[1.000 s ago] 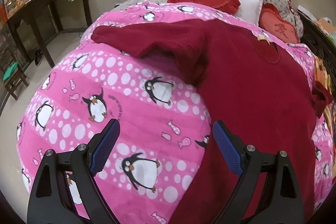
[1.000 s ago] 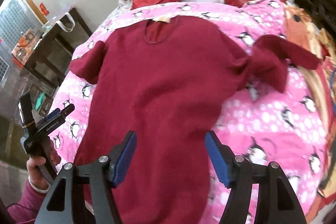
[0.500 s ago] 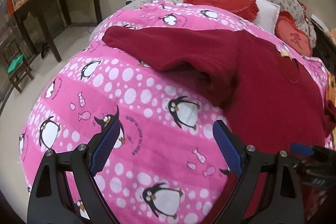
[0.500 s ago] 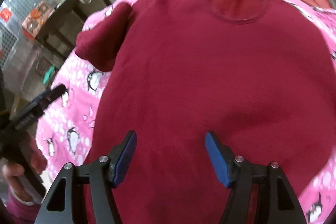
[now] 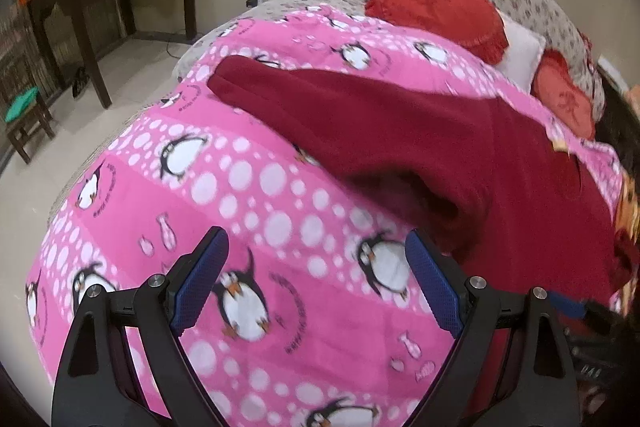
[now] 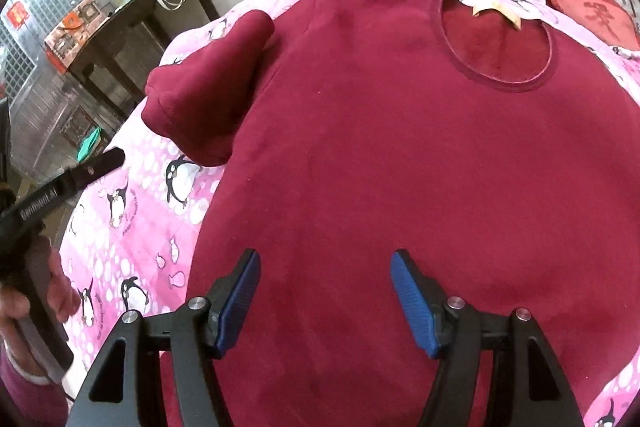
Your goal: Fold small clothes
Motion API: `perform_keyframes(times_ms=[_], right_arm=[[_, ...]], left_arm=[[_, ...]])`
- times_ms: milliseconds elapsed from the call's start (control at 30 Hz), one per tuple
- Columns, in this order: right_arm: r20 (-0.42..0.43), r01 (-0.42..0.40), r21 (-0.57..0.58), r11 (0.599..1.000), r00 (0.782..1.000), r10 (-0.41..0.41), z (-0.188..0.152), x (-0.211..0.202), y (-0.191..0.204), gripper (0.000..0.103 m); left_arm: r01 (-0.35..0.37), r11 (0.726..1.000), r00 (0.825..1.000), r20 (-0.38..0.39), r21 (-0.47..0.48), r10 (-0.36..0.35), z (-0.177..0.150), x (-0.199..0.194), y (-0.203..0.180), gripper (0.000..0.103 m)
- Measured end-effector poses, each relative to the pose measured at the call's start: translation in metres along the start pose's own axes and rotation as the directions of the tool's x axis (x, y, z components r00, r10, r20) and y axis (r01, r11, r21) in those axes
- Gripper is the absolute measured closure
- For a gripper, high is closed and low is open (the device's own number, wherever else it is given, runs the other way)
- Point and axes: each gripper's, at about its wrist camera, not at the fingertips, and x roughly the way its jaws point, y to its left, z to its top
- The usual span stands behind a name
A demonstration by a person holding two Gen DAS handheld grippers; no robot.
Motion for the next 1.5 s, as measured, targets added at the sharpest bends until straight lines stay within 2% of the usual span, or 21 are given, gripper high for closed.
perform_keyframes(times_ms=[233, 367, 500, 567, 700, 800, 867, 933, 967, 1000, 1033, 1100, 1200, 1333, 1500], right_arm=[[0.004, -0.038, 0.024, 0.999, 0.999, 0.038, -0.006, -0.002, 0.000, 0.038], [-0.005, -0.057, 0.014, 0.998, 0.998, 0.057, -0.005, -0.005, 0.001, 0.038], [-0.013, -0.067, 0.010, 0.998, 0.998, 0.067, -0.002, -0.003, 0.003, 0.038], [-0.017, -0.071, 0.016, 0.997, 0.997, 0.071, 0.000, 0.000, 0.003, 0.038], [-0.030, -0.075, 0.025, 0.997, 0.997, 0.075, -0.001, 0.007, 0.002, 0.038], [-0.037, -0.075, 0.022, 0.997, 0.996, 0.076, -0.001, 0.009, 0.000, 0.038], [-0.035, -0.078, 0.026, 0.997, 0.996, 0.079, 0.000, 0.009, -0.001, 0.038], [-0.032, -0.085, 0.037, 0.996, 0.996, 0.086, 0.000, 0.009, -0.003, 0.038], [-0.031, -0.088, 0.042, 0.995, 0.996, 0.089, 0.000, 0.010, -0.003, 0.038], [-0.029, -0.092, 0.047, 0.995, 0.995, 0.093, 0.000, 0.009, -0.004, 0.038], [-0.027, -0.095, 0.050, 0.994, 0.995, 0.096, 0.000, 0.009, -0.004, 0.038], [-0.027, -0.098, 0.052, 0.994, 0.995, 0.099, -0.001, 0.007, -0.005, 0.038], [-0.022, -0.097, 0.054, 0.994, 0.995, 0.098, -0.001, 0.004, -0.006, 0.038], [-0.006, -0.102, 0.086, 0.991, 0.995, 0.103, -0.002, 0.000, -0.014, 0.038], [0.026, -0.120, 0.145, 0.982, 0.993, 0.117, -0.003, -0.010, -0.027, 0.038]], left_arm=[[0.049, 0.983, 0.998, -0.015, -0.177, -0.053, 0.047, 0.028, 0.053, 0.013], [0.080, 0.949, 0.995, -0.025, -0.304, -0.092, 0.072, 0.053, 0.078, 0.013], [0.080, 0.912, 0.996, -0.003, -0.403, -0.088, 0.087, 0.072, 0.092, 0.013], [0.080, 0.903, 0.996, 0.010, -0.423, -0.084, 0.094, 0.081, 0.095, 0.013], [0.071, 0.903, 0.994, -0.043, -0.424, -0.098, 0.101, 0.108, 0.093, 0.013], [0.062, 0.907, 0.996, -0.036, -0.417, -0.084, 0.105, 0.114, 0.094, 0.013], [0.068, 0.900, 0.996, -0.029, -0.432, -0.089, 0.106, 0.119, 0.098, 0.013], [0.052, 0.898, 0.997, -0.030, -0.436, -0.072, 0.107, 0.123, 0.099, 0.022], [0.037, 0.903, 0.998, -0.028, -0.428, -0.055, 0.107, 0.123, 0.098, 0.039], [0.029, 0.912, 0.998, -0.030, -0.409, -0.046, 0.107, 0.124, 0.097, 0.067], [0.045, 0.916, 0.997, -0.035, -0.398, -0.064, 0.107, 0.126, 0.096, 0.075], [0.105, 0.907, 0.992, -0.019, -0.409, -0.123, 0.107, 0.124, 0.098, 0.090], [0.170, 0.891, 0.984, 0.017, -0.421, -0.179, 0.110, 0.106, 0.101, 0.093], [0.239, 0.900, 0.971, 0.064, -0.364, -0.231, 0.117, 0.070, 0.091, 0.093], [0.341, 0.896, 0.940, 0.109, -0.285, -0.323, 0.124, 0.023, 0.060, 0.093]])
